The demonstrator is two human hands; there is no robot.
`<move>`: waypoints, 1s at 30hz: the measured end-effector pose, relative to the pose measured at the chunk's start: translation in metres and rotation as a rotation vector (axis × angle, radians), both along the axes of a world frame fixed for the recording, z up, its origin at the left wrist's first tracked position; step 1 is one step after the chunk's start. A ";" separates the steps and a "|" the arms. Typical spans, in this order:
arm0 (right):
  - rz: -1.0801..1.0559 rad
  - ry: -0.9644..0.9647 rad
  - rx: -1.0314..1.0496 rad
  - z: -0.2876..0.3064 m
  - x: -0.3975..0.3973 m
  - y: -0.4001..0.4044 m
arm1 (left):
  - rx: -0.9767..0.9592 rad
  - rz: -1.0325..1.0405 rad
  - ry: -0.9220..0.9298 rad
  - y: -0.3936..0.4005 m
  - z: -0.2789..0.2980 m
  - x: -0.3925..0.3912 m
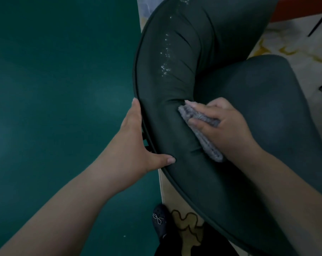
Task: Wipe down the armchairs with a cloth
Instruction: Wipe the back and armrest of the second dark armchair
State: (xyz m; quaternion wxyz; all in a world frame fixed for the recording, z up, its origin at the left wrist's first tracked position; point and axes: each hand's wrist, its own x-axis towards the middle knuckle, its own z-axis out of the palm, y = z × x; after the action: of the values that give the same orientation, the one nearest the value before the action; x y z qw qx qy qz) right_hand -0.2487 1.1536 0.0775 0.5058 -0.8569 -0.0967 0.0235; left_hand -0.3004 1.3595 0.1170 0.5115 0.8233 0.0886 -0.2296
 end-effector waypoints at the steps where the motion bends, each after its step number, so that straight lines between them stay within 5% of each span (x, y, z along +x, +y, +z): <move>1: 0.013 -0.016 0.014 0.002 -0.003 0.004 | 0.020 -0.003 -0.001 0.000 0.000 0.000; 5: 0.155 -0.084 0.006 0.003 -0.012 0.022 | 0.118 0.005 -0.018 -0.001 0.004 0.000; 11: -0.139 0.031 -0.032 -0.010 0.022 -0.006 | 0.137 0.067 -0.088 -0.004 0.004 0.019; 15: -0.149 -0.033 0.194 0.004 0.061 0.039 | 0.195 0.113 -0.153 -0.009 0.001 0.036; 18: -0.098 -0.113 0.153 0.005 0.089 0.069 | 0.211 0.130 -0.170 -0.007 -0.001 0.048; 25: -0.331 0.037 0.111 -0.016 0.103 0.019 | 0.203 0.147 -0.167 -0.002 0.000 0.077; 30: 0.007 -0.147 0.145 0.002 0.104 0.073 | 0.270 0.121 -0.204 -0.004 -0.002 0.087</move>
State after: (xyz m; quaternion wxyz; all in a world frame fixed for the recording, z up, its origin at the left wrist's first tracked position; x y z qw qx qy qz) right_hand -0.1448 1.2264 0.0791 0.5580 -0.8171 -0.1378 -0.0449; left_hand -0.2138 1.3555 0.1152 0.4153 0.8968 0.1157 -0.0997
